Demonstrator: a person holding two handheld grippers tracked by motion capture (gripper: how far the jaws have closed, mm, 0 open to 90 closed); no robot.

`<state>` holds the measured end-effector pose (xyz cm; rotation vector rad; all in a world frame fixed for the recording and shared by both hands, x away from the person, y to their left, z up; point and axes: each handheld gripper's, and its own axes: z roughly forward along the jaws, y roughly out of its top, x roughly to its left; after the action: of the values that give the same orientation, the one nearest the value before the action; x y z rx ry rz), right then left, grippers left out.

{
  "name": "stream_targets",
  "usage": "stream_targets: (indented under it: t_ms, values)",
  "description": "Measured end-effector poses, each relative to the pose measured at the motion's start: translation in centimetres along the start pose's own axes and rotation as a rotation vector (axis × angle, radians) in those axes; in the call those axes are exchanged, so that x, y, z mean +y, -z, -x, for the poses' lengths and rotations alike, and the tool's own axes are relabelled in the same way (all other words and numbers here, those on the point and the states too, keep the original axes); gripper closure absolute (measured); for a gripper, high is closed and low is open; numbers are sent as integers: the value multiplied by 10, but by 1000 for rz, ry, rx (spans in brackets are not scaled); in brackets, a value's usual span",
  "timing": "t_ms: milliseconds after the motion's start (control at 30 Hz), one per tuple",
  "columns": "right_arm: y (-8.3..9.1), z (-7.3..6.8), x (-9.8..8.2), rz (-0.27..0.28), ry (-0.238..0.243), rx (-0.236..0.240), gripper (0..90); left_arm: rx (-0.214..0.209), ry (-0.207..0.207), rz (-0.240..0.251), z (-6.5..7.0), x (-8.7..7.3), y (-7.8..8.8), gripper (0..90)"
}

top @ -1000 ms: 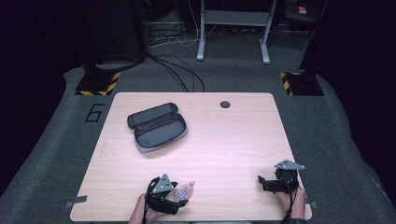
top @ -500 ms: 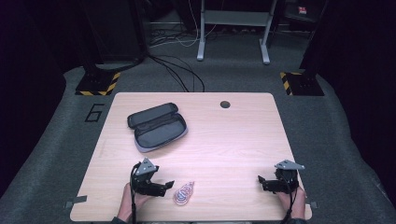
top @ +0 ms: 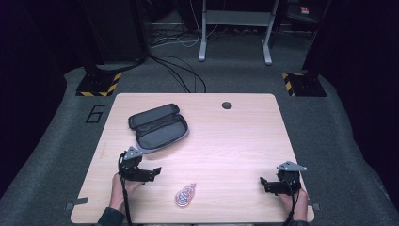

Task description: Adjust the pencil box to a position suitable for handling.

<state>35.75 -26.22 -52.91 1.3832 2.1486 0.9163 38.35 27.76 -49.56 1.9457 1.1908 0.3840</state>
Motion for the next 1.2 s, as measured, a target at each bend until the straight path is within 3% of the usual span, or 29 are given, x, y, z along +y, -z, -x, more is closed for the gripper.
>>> stream_targets:
  t_ms: [300, 433, 667, 933, 1067, 1200]
  values:
    - [0, 0, 0, -1, 0, 0, 22, 76, 61, 7, -32, 14, 0, 4]
    - [0, 0, 0, -1, 0, 0, 22, 110, 69, 6, -42, 21, -4, 16]
    - [0, 0, 0, -1, 0, 0, 22, 128, 98, -11, -58, 33, -12, 39]
    - [0, 0, 0, 1, 3, 0, 22, 186, 117, -11, -71, 47, -24, 152]
    - [0, 0, 0, 1, 3, 0, 22, 220, 106, -38, -75, 49, -31, 207]
    - [0, 0, 0, 1, 2, 0, 23, 222, 120, -43, -76, 49, -35, 291]
